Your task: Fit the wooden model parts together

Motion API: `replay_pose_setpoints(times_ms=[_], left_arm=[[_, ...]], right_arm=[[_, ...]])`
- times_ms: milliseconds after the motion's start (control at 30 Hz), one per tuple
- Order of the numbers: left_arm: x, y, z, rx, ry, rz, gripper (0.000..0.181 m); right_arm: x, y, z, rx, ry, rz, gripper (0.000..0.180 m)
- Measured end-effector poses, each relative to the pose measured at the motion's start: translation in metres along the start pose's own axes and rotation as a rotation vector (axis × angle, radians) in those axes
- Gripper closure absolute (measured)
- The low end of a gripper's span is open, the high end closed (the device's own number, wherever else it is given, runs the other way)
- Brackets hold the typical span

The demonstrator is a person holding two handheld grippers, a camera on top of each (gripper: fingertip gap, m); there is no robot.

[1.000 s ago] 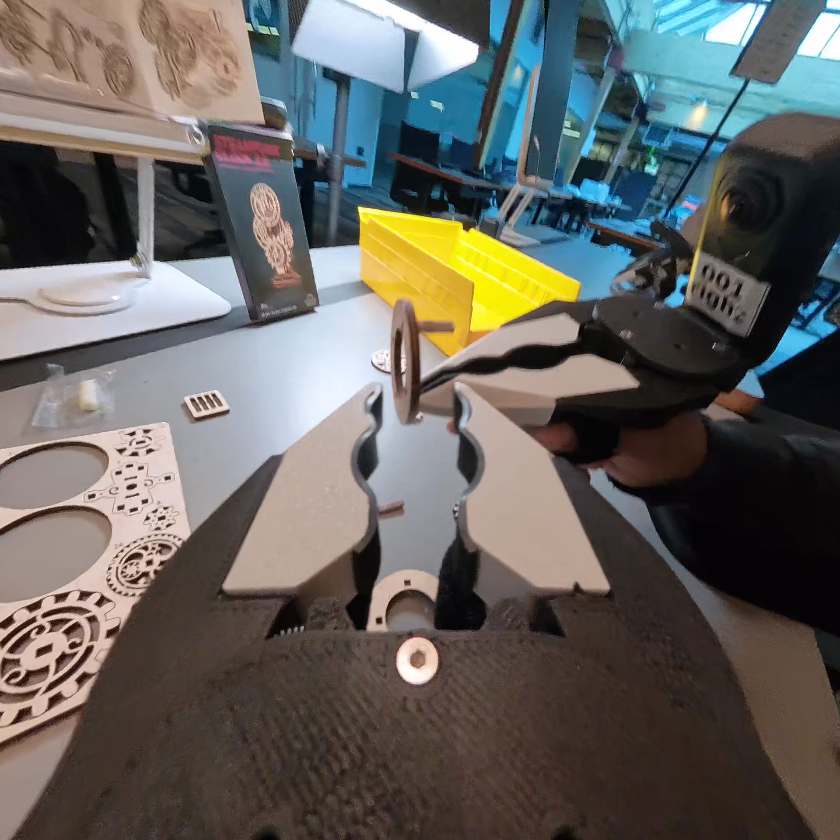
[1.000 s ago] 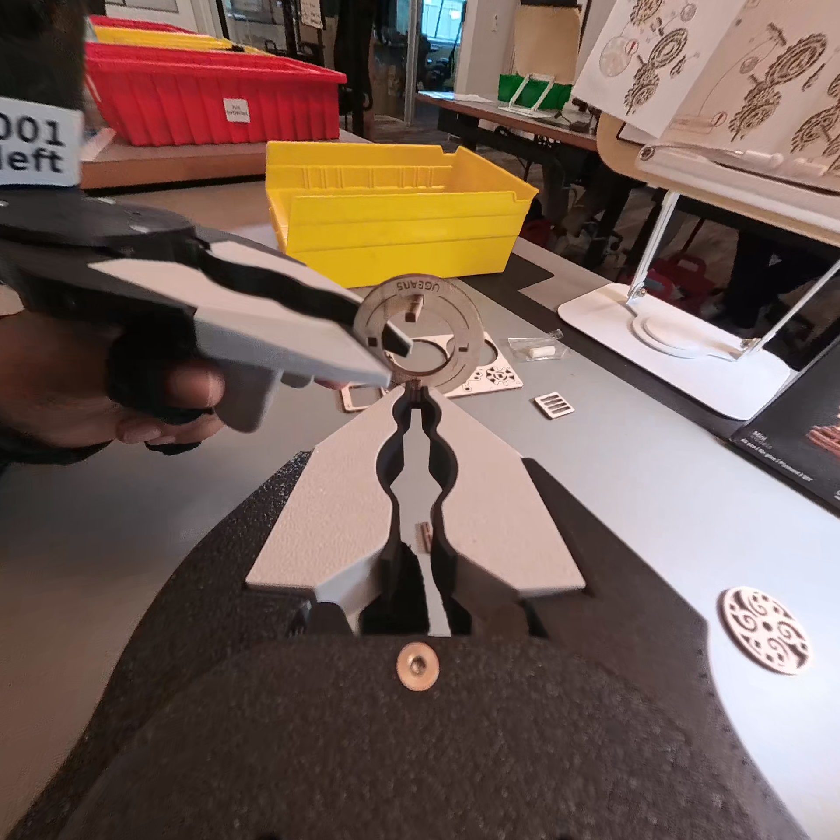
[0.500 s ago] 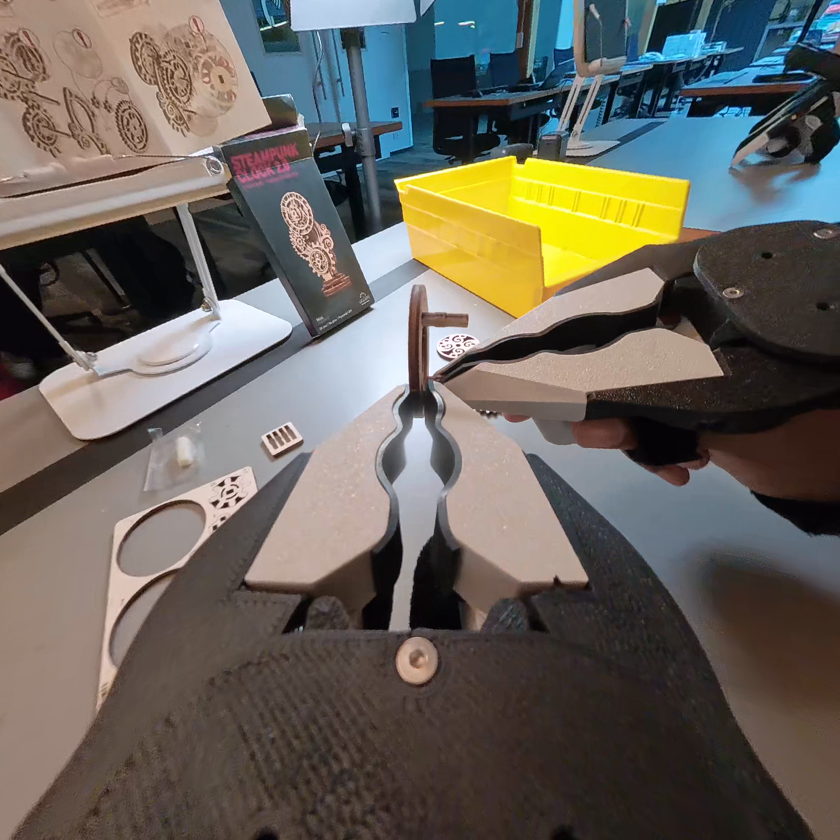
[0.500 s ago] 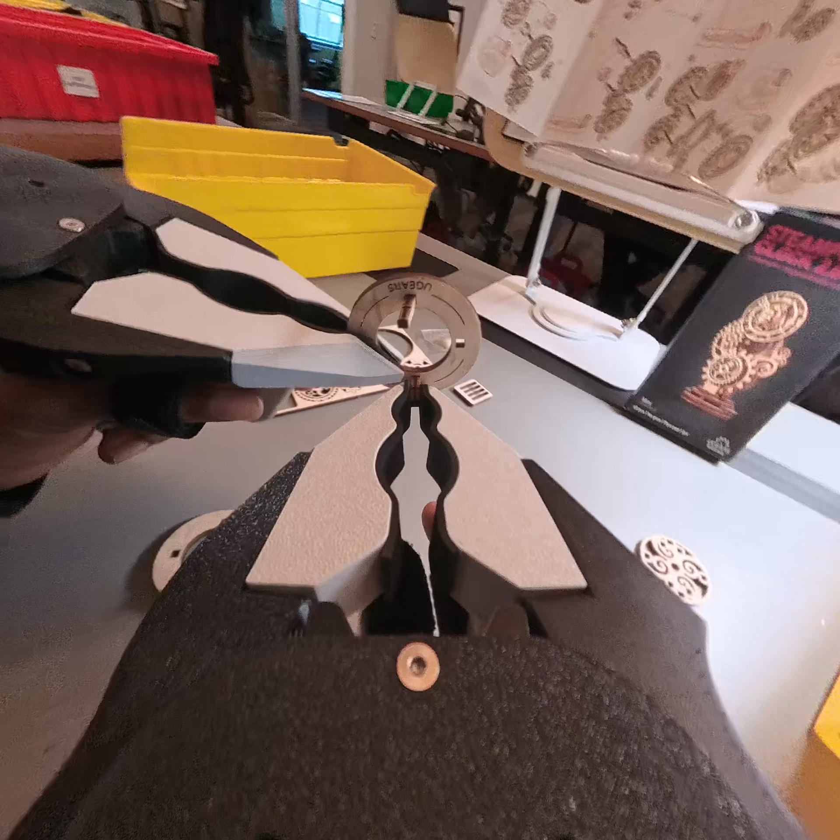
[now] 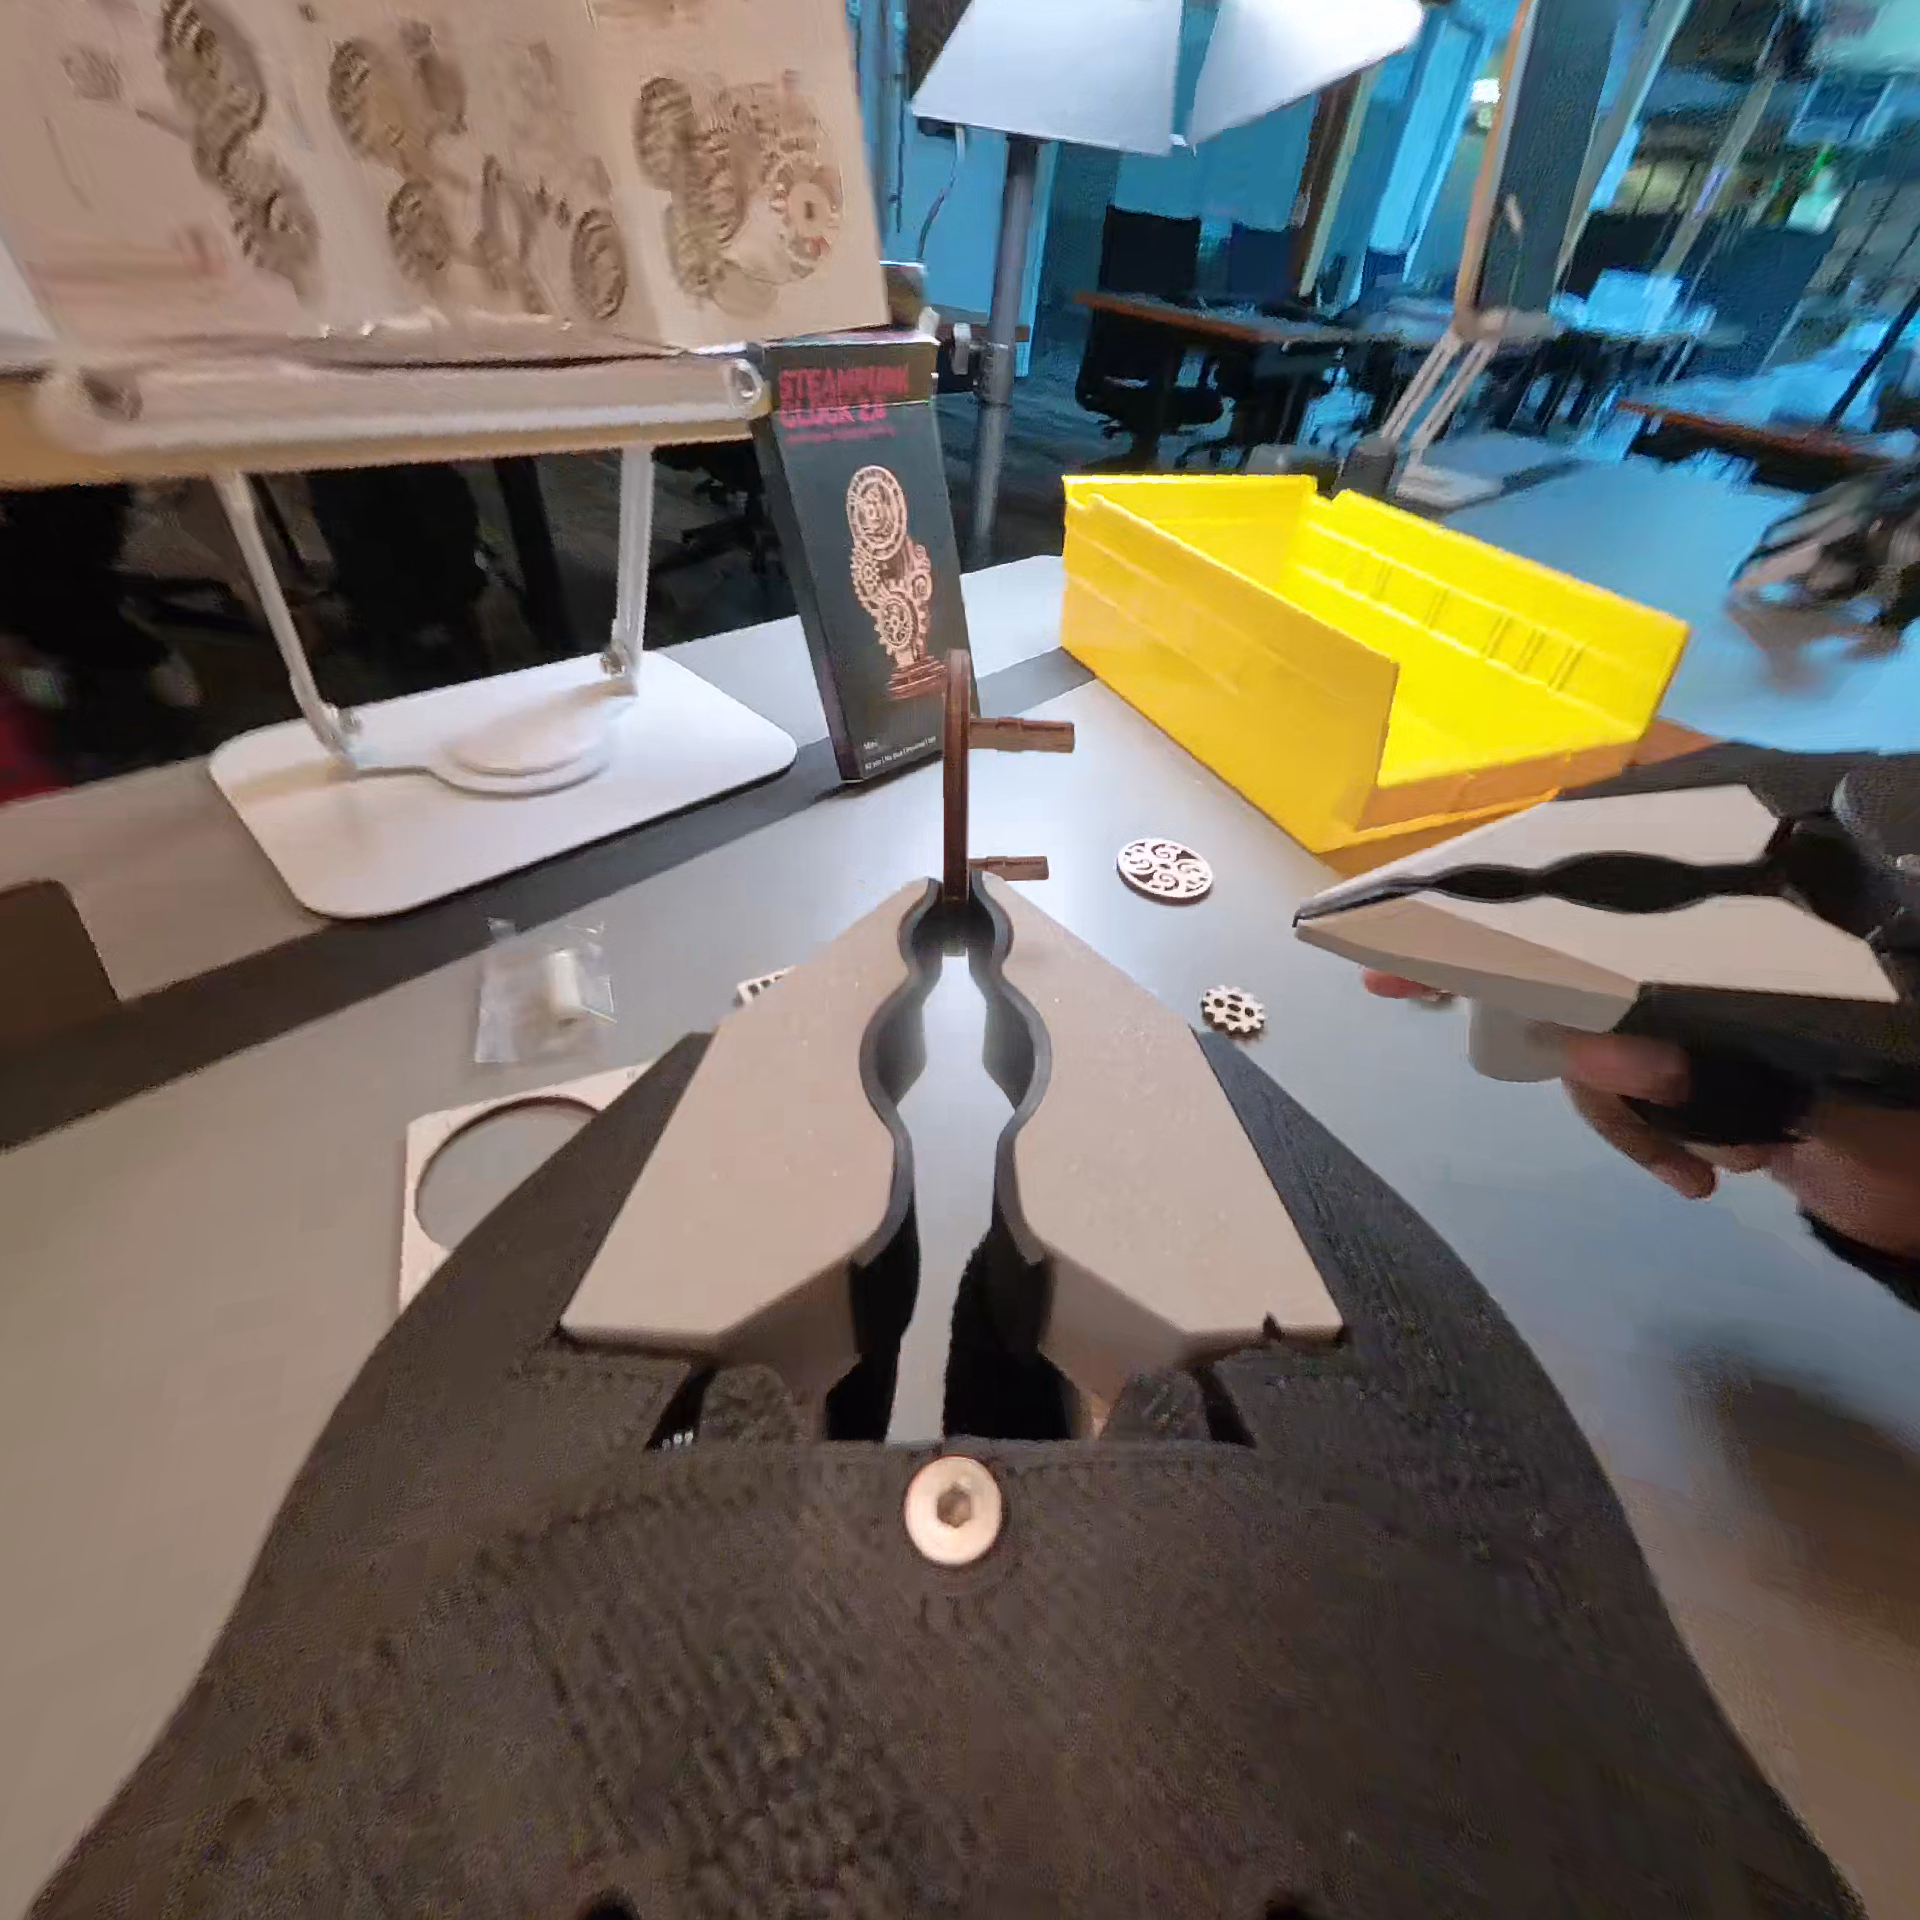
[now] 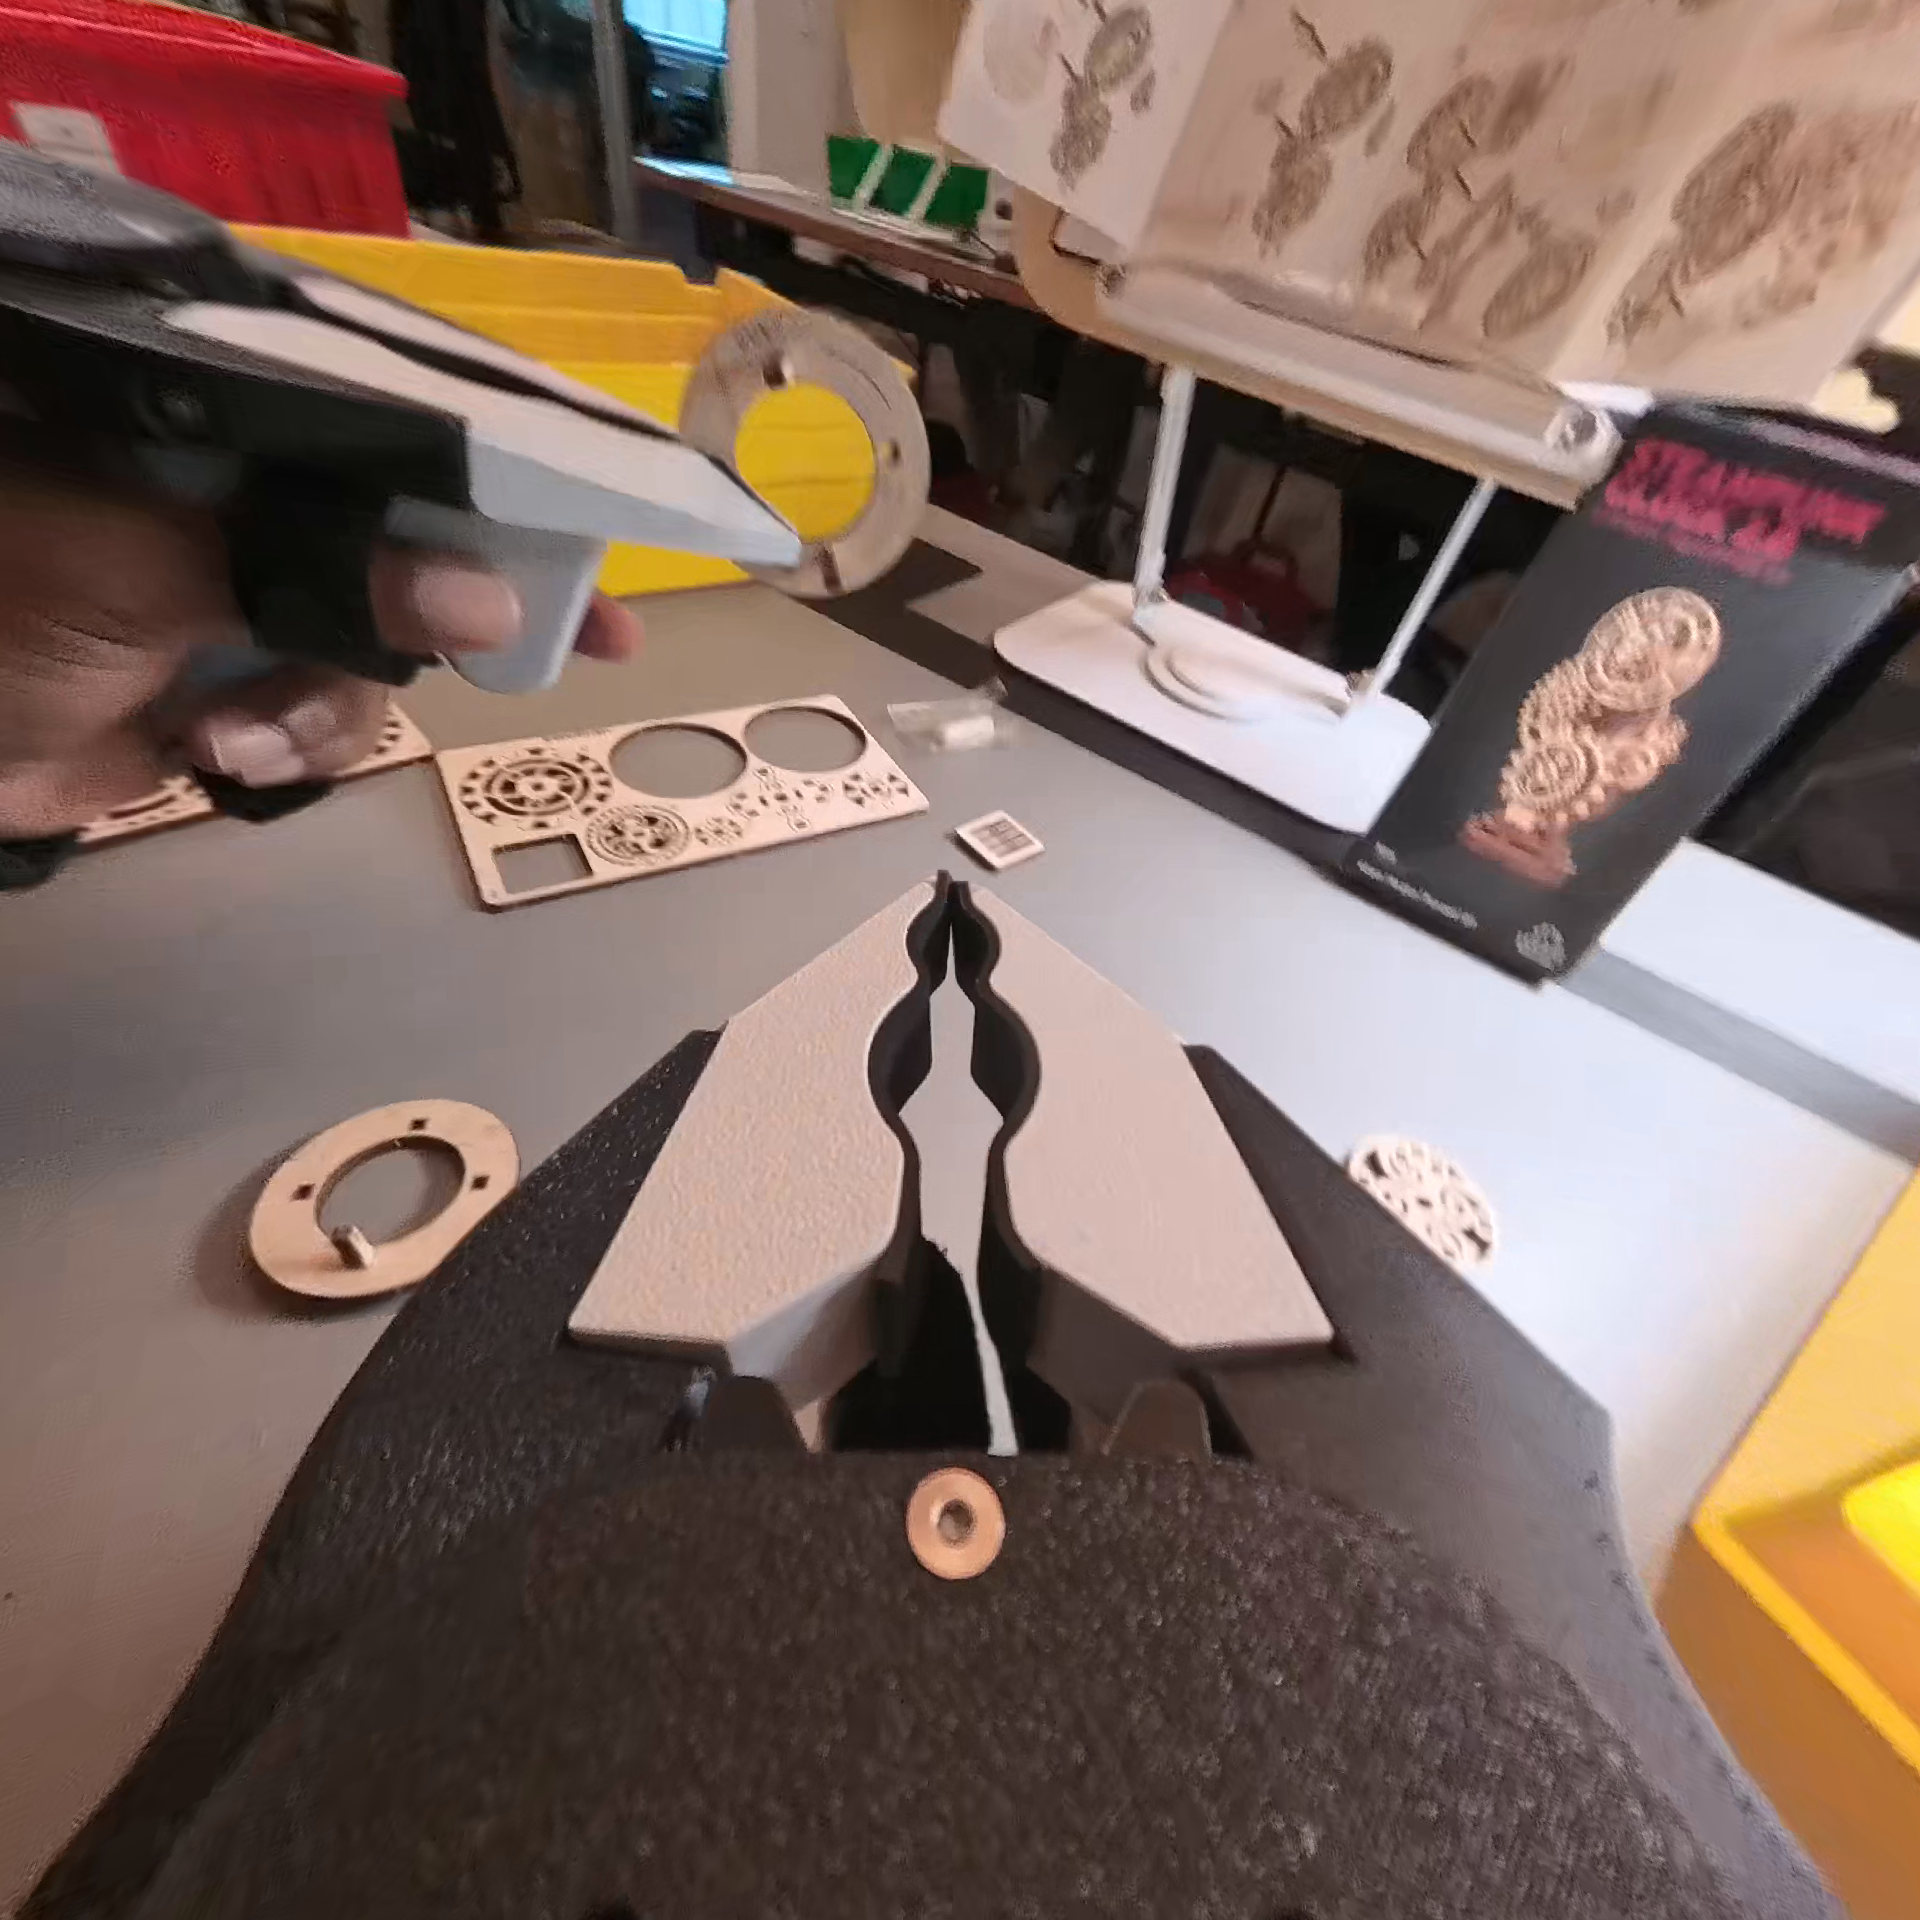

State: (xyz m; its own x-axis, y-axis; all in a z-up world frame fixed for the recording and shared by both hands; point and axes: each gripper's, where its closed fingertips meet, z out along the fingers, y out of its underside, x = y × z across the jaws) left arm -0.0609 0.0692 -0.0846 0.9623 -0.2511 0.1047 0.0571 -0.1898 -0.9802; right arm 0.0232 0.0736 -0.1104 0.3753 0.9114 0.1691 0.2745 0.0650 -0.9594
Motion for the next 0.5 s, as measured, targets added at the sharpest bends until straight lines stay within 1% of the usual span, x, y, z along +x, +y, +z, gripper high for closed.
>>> replay_pose_setpoints(times_ms=[33,100,133,167,233,333,433,500], left_arm=[[-0.007,0.000,-0.003,0.009,-0.002,-0.044,0.179],[-0.012,0.002,-0.008,0.001,0.002,-0.064,0.179],[-0.008,0.004,-0.010,-0.007,0.011,-0.053,0.179],[-0.002,0.007,-0.010,-0.023,0.023,-0.042,0.179],[0.013,0.014,-0.011,-0.036,0.072,-0.043,0.180],[0.028,0.017,-0.013,-0.033,0.108,-0.034,0.180],[0.040,0.015,-0.014,-0.029,0.129,0.003,0.180],[0.042,0.013,-0.014,-0.027,0.112,0.031,0.179]], right_arm=[[-0.003,-0.005,0.002,0.008,-0.015,-0.022,0.180],[-0.007,-0.011,0.004,0.020,-0.023,-0.071,0.178],[-0.013,-0.014,0.005,0.022,-0.044,-0.081,0.164],[-0.019,-0.015,0.008,0.013,-0.070,-0.080,0.155],[-0.031,-0.019,0.015,-0.004,-0.116,-0.086,0.146],[-0.043,-0.026,0.022,0.001,-0.147,-0.132,0.150],[-0.045,-0.026,0.029,-0.018,-0.145,-0.153,0.169],[-0.042,-0.031,0.029,0.008,-0.119,-0.168,0.175]])
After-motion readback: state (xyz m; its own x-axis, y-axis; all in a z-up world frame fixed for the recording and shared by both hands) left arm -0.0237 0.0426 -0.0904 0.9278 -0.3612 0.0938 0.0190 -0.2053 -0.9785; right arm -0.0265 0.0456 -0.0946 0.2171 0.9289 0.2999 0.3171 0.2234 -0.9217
